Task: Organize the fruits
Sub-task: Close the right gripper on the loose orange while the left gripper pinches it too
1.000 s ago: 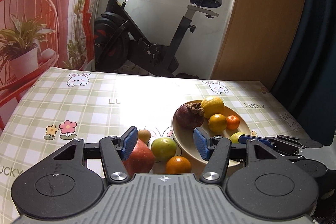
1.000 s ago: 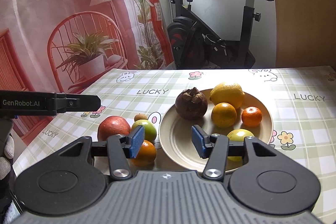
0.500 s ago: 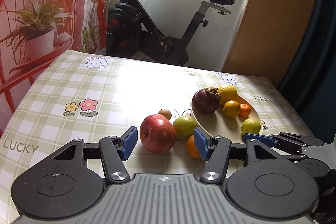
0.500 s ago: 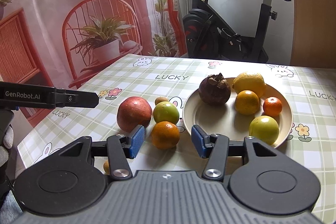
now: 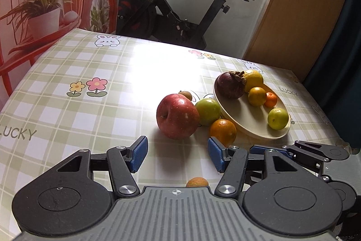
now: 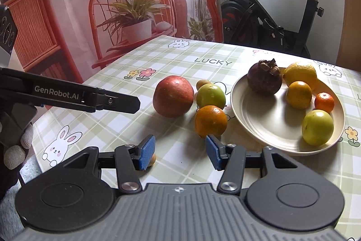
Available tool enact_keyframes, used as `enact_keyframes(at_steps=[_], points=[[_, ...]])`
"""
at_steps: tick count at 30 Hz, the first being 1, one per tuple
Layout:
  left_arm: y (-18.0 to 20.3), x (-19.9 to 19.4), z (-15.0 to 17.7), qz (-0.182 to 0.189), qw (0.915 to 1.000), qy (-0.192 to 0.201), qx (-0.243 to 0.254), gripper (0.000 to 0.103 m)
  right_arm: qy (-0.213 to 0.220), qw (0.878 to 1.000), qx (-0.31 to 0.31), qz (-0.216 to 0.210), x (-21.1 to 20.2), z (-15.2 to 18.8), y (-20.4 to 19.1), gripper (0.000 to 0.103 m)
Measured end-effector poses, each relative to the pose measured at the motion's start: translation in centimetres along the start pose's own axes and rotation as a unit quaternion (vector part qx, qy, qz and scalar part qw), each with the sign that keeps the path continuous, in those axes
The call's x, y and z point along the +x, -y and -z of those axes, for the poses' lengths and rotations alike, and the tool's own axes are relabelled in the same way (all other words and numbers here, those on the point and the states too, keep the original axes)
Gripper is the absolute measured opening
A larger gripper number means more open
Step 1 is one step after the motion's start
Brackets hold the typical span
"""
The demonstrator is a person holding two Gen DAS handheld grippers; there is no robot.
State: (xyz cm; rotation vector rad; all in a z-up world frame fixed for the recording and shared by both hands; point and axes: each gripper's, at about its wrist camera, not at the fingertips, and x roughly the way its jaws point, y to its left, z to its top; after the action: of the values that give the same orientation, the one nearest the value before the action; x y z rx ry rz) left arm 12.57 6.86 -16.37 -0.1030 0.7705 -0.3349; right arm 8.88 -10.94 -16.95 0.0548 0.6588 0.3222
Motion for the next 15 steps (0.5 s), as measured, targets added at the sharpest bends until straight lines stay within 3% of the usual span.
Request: enact_keyframes(at_steps=[8, 15], points=[[-0.3, 0.5, 0.1, 0.002, 1.0, -0.003, -0.005, 0.061, 0.003, 1.0, 0.002, 0.008, 0.2, -0.1, 0.5, 0.053], [0.8, 1.4, -0.6, 0.02, 0.9998, -0.002, 0.006, 0.061, 0.024, 0.998, -0.036, 0.037, 1.8, -1.3, 1.6, 0.053]])
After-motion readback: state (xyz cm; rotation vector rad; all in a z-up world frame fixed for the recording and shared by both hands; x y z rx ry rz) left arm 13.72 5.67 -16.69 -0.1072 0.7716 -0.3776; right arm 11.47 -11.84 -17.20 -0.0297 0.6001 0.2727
